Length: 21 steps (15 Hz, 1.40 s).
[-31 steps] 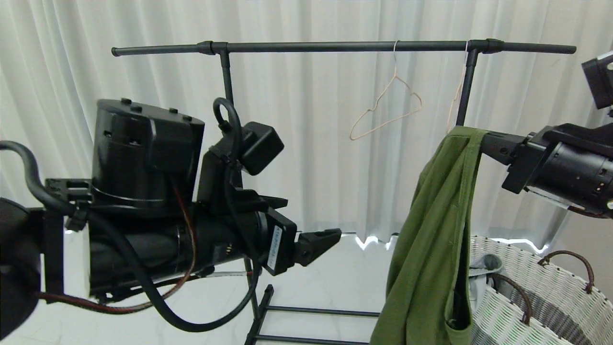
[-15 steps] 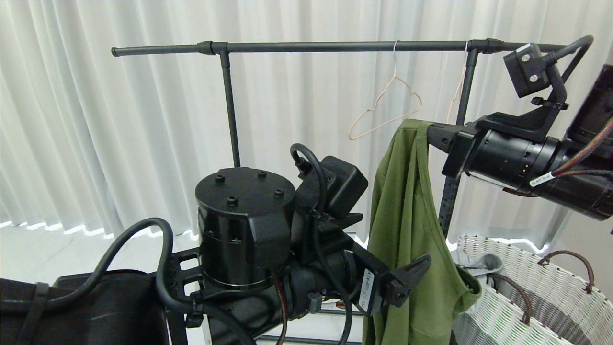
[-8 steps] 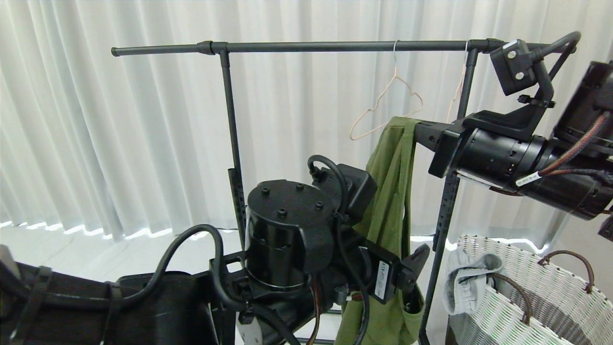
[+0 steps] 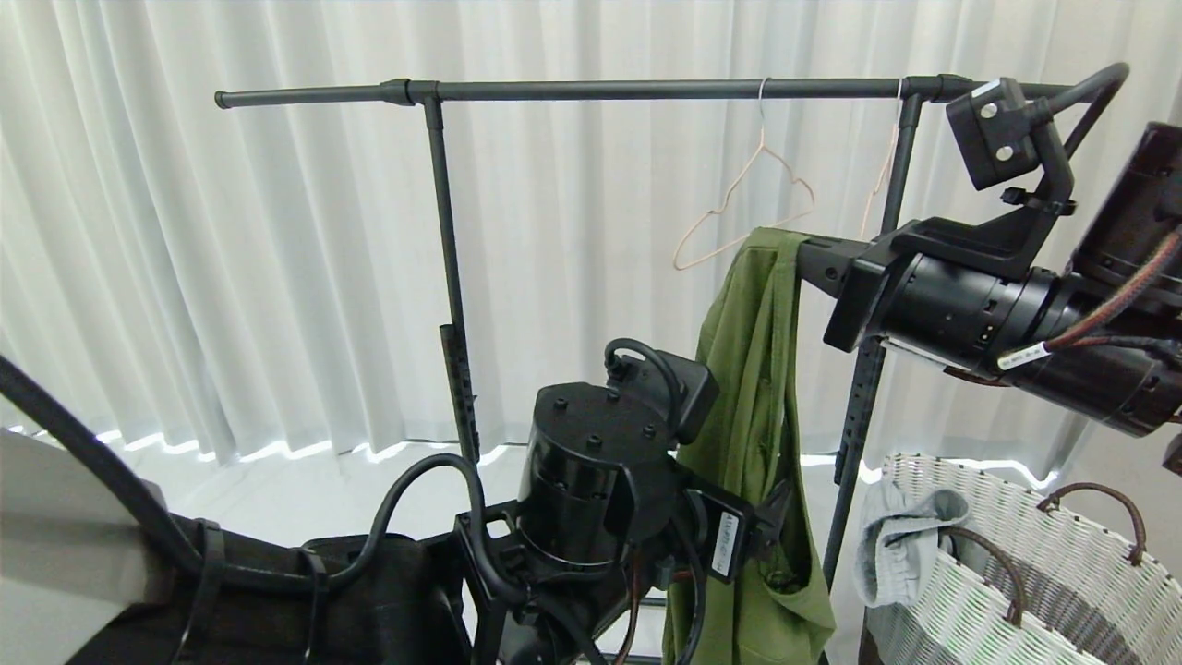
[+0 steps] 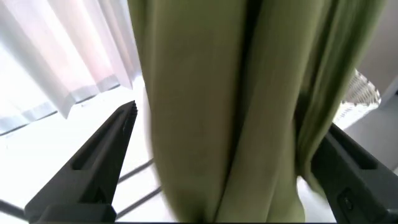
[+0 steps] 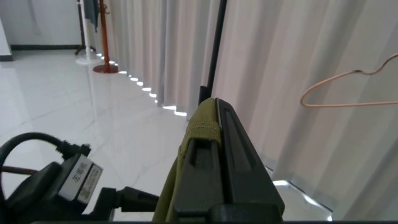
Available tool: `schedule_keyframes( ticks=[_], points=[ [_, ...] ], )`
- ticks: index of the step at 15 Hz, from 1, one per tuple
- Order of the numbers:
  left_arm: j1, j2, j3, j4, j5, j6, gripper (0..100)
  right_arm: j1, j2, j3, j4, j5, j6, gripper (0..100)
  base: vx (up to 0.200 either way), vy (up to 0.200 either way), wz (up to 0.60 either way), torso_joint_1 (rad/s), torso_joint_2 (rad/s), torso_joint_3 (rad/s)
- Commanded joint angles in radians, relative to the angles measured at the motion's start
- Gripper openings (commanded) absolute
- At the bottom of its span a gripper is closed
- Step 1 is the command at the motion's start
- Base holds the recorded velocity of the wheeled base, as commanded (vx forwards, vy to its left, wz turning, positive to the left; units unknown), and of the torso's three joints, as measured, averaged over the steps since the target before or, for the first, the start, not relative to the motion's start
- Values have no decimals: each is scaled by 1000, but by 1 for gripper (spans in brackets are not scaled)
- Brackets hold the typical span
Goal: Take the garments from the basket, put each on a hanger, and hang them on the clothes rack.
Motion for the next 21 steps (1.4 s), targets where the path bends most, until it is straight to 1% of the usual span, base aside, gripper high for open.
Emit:
schedule_keyframes(
  ticks=[1,3,4,7,8,11,14,16,17,19,20,21],
  points=[
    [-3,-19,8,-1,2,0,100,1,-14,7,0,1,-2,0,0,0,0,0,0,0],
    [6,-12,10,1,2,2,100,1,-20,12,0,1,-2,0,0,0,0,0,0,0],
    [8,-4,33,3,2,3,100,1,-26,12,0,1,-2,0,0,0,0,0,0,0],
    [8,-19,134,-1,2,49,100,-26,-34,12,0,1,-2,0,0,0,0,0,0,0],
    [9,-18,165,-16,2,49,100,-30,-37,13,0,1,0,0,0,0,0,0,0,0],
    [38,-1,203,-60,0,51,100,-30,-52,22,0,1,-2,0,0,0,0,0,0,0],
    [40,-39,260,-85,2,52,100,-56,-64,35,0,1,-3,0,0,0,0,0,0,0],
    [51,-85,298,-108,0,95,100,-68,-74,56,0,1,-5,0,0,0,0,0,0,0],
    [55,-105,320,-117,0,105,0,-75,-80,62,0,1,-5,0,0,0,0,0,0,0],
    [61,-137,360,-155,3,108,0,-84,-92,67,0,-1,-5,0,0,0,0,0,0,0],
    [63,-148,383,-200,6,109,0,-96,-106,84,0,1,-5,0,0,0,0,0,0,0],
    [69,-150,412,-267,22,114,0,-113,-120,107,0,1,-5,0,0,0,0,0,0,0]
  ],
)
